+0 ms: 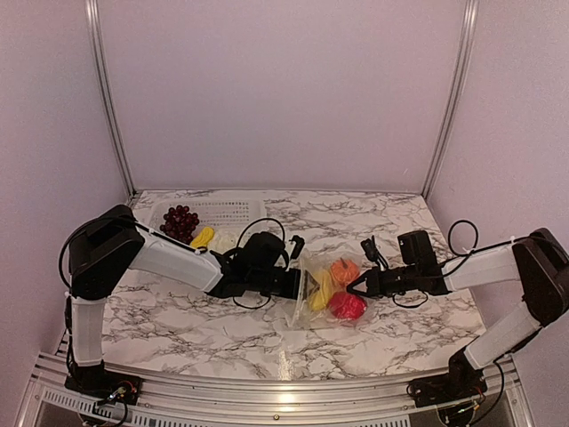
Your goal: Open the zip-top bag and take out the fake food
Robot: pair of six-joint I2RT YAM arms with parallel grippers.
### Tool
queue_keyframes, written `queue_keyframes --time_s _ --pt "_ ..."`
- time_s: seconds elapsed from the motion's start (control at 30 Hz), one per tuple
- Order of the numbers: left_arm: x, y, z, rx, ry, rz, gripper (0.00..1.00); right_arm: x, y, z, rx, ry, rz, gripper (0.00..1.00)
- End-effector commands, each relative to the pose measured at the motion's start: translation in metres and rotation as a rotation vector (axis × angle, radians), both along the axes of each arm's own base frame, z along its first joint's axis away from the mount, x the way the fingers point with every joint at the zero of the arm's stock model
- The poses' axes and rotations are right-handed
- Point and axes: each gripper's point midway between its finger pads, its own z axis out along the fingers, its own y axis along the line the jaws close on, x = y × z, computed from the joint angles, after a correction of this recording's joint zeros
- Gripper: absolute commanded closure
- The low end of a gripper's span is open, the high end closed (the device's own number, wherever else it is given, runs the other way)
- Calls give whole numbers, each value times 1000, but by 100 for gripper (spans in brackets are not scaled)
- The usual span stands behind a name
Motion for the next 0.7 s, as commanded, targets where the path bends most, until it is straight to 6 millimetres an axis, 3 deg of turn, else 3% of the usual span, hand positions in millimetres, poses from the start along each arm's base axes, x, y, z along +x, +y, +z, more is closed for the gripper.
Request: queue_keyframes --time_s 0.0,0.13,0.27,0.47,0.67 --pt "5 41 5 119 -44 122 40 3 3 5 -7 -19 -3 100" --pt "3 76 12 190 -76 197 37 4 1 6 -14 -26 -12 100" --pt "-3 88 28 192 -99 190 37 4 1 6 -12 -27 -18 100" --pt "-19 73 48 118 -84 91 53 5 0 7 -11 -27 -21 100" --pt "-30 50 41 48 -27 14 66 4 1 7 -7 -28 -18 100"
